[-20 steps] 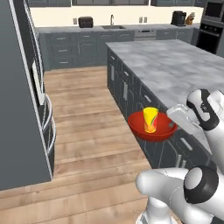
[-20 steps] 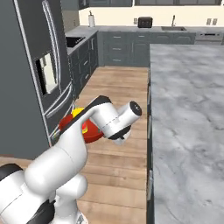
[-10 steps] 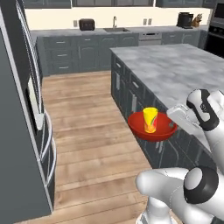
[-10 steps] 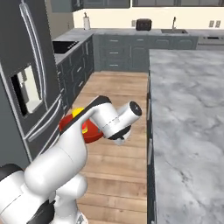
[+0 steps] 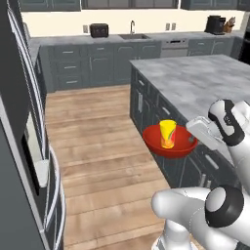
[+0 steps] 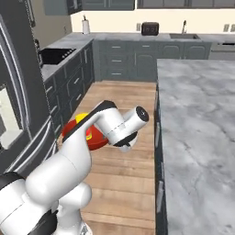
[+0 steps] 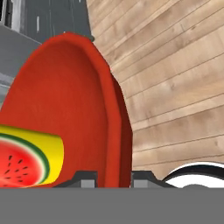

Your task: Place the cup inside the bowl on the dining table and move the bowl to any counter.

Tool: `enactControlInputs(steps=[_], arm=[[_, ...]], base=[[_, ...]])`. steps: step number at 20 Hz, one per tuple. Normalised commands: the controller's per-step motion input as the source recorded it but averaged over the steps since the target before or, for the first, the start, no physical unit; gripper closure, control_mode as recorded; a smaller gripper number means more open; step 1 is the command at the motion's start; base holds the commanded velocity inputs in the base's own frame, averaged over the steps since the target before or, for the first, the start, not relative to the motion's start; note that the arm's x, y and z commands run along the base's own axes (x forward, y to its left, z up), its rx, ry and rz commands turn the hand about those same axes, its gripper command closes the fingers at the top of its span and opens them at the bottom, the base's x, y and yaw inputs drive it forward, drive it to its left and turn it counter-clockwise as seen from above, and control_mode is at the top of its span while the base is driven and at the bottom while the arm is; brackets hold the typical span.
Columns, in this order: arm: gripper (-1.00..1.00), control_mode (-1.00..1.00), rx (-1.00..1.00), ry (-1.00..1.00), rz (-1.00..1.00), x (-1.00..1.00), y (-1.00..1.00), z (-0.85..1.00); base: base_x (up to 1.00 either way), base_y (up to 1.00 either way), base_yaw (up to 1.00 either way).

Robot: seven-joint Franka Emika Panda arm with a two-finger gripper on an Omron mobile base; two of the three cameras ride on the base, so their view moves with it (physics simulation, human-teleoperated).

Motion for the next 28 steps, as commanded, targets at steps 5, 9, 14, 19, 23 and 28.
enactControlInputs(steps=[5, 9, 14, 19, 23, 28], arm=[[1.00, 1.00, 0.00, 0.00, 0.00, 0.00, 0.00, 0.00], [1.00, 1.00, 0.00, 0.00, 0.00, 0.00, 0.00, 0.00], [1.00, 1.00, 0.00, 0.00, 0.00, 0.00, 0.00, 0.00], [1.00, 1.00, 0.00, 0.00, 0.00, 0.00, 0.00, 0.00], [1.00, 1.00, 0.00, 0.00, 0.00, 0.00, 0.00, 0.00], [1.00, 1.00, 0.00, 0.00, 0.00, 0.00, 0.00, 0.00]], base=[[1.00, 0.29, -0.01], [1.00, 0.31, -0.01], [1.00, 0.32, -0.02], [1.00, 0.34, -0.02], [1.00, 0.35, -0.02], [1.00, 0.35, -0.03]])
